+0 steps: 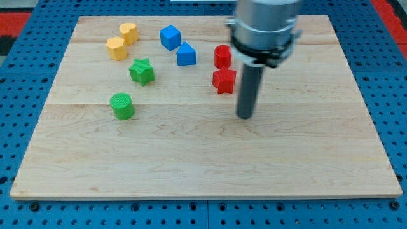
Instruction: Move green circle to the bottom left
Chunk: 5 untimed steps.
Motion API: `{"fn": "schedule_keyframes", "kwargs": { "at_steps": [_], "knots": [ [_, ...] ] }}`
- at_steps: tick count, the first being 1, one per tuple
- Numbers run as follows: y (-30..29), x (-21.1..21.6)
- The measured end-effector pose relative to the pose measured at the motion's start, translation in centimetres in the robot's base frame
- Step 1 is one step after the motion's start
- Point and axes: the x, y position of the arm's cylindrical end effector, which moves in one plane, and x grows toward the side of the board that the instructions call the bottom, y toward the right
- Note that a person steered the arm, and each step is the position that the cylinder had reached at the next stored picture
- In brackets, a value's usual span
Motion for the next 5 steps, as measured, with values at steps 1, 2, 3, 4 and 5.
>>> {"fn": "schedule_keyframes", "kwargs": {
  "at_steps": [1, 2, 3, 4, 5],
  "knots": [
    [-5.0, -3.7],
    [-10.7, -4.5],
    [-16.8, -3.2],
    [-19.9, -3.5],
    [-20.9, -2.4]
  ]
}}
